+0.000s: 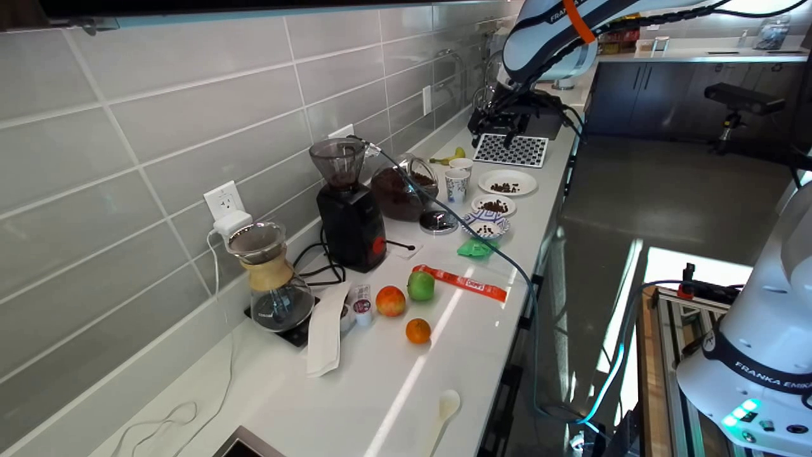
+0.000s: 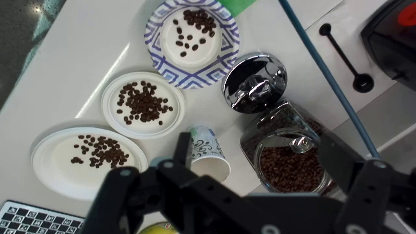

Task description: Pour the contents from the left cup into the right cup

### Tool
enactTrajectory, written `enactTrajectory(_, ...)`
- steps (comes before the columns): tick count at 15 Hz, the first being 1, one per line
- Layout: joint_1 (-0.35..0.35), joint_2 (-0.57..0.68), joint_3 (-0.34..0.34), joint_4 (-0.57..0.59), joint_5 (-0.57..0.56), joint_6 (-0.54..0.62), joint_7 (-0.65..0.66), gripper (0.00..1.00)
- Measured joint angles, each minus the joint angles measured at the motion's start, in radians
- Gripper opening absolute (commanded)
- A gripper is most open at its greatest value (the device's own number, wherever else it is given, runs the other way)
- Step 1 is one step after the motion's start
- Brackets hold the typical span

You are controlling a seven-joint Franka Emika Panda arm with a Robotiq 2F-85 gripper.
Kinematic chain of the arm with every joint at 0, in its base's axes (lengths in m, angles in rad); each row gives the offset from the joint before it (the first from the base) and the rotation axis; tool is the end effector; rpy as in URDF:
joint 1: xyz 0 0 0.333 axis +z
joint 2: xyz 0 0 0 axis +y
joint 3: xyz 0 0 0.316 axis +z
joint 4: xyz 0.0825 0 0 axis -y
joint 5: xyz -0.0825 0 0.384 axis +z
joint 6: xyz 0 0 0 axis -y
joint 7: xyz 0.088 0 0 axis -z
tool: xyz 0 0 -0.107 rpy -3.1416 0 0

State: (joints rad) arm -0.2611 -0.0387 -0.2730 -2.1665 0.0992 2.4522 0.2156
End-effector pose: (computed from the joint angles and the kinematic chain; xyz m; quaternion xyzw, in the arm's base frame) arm 0.4793 -0.2847 0.4448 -0.9049 0.3920 -0.1651 0.0165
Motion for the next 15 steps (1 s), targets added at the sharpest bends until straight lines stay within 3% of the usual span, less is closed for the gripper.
enactTrajectory(5,-0.056,0.150,-0.045,0.127,0.015,0.079,-0.266,1.00)
enactTrajectory(9,-0.111,0.299,-0.045,0.257,0.014,0.086,-0.430,1.00)
enactTrajectory(15,-0.163,0.474,-0.015,0.432,0.014,0.086,-0.469,1.00)
